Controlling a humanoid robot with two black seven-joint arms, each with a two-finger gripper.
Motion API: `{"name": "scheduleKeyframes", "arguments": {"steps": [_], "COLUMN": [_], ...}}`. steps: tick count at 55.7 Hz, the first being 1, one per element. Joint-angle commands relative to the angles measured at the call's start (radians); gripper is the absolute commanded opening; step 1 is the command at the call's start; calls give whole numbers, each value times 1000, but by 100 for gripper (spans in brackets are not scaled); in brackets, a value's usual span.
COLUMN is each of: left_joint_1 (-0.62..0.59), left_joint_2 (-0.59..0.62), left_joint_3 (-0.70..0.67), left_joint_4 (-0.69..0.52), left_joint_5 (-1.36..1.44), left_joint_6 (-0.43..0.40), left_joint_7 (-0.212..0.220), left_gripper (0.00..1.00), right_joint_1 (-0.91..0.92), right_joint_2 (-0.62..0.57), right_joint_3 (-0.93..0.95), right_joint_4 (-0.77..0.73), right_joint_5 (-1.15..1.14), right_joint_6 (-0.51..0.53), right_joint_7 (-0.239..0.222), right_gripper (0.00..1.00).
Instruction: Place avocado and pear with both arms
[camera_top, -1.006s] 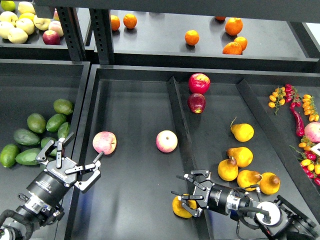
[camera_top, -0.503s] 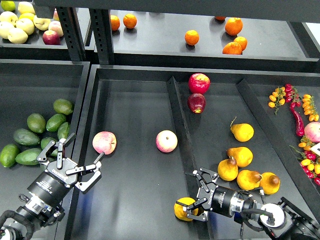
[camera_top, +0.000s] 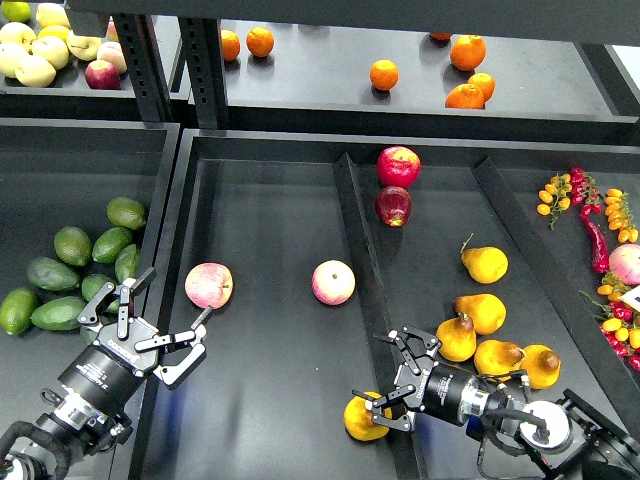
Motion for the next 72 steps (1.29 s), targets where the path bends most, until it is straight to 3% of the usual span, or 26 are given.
{"name": "scheduleKeyframes", "arguments": {"steps": [1,28,72], "left_joint_1": [0,0,0], "left_joint_2": [0,0,0], "left_joint_3": [2,3,9], "left_joint_4": [2,12,15], "left_joint_5": [0,0,0], "left_joint_6": [0,0,0], "left_joint_7": [0,0,0], "left_gripper": [99,99,99], "right_joint_1": [-7,-43,-24], "right_joint_2": [-8,-71,-96], "right_joint_3": [-16,-125,-110], "right_joint_4": [14,32,104], "right_joint_5": [6,3,52], "right_joint_6": [0,0,0], "right_joint_7": [0,0,0], "right_gripper": [99,99,99]}}
